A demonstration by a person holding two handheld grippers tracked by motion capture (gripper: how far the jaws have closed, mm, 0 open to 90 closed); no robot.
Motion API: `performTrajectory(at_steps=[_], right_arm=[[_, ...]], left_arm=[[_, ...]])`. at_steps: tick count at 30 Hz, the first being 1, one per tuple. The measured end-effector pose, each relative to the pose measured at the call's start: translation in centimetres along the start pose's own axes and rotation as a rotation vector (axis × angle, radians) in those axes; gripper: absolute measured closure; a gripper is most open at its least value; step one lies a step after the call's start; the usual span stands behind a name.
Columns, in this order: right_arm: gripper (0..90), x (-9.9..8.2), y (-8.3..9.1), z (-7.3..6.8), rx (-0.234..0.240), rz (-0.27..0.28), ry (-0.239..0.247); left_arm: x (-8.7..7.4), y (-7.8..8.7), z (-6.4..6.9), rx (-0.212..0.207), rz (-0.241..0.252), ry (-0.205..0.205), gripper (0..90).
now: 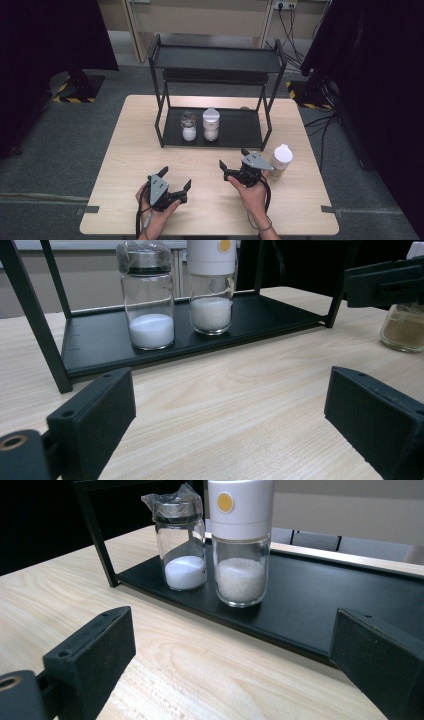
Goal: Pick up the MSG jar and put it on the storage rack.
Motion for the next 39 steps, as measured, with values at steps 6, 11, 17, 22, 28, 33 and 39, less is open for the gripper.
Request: performTrajectory(at_steps=[6, 11, 17, 22, 28, 33, 39], right_arm=[[4.9, -0.4, 0.8, 0.0, 0.004, -0.001, 0.002], [5.0, -0.7, 1.6, 0.0, 0.004, -0.002, 0.007], [5.0, -1.0, 2.6, -0.1, 0.002, -0.002, 0.007], [5.0, -1.6, 3.4, -0.1, 0.001, -0.004, 0.0], [5.1, -2.3, 4.4, -0.1, -0.001, -0.012, 0.006], [5.2, -2.6, 5.1, 0.1, -0.001, -0.017, 0.005], [5.2, -2.9, 6.1, 0.1, -0.004, -0.013, 0.012]], left_arm=[[0.0, 0.0, 0.0, 0.001, 0.001, 0.007, 5.6], [0.0, 0.0, 0.0, 0.0, 0.0, 0.004, 5.6], [0.0, 0.0, 0.0, 0.0, 0.001, 0.007, 5.7], [0.0, 0.0, 0.0, 0.0, 0.0, 0.003, 5.7], [0.0, 0.0, 0.0, 0.001, 0.0, 0.003, 5.7], [0.0, 0.0, 0.0, 0.001, 0.0, 0.004, 5.7], [0.0, 0.0, 0.0, 0.002, 0.001, 0.003, 5.8]])
Point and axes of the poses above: each handheld gripper's, and its own axes: y roughly backward along the jaws, x roughly out of its top, z roughly to its right, the point moved 2 cm from there along -y, roughly forward along the jaws, and after that the axes turned 1 degree about z, right-handed, at the moved point
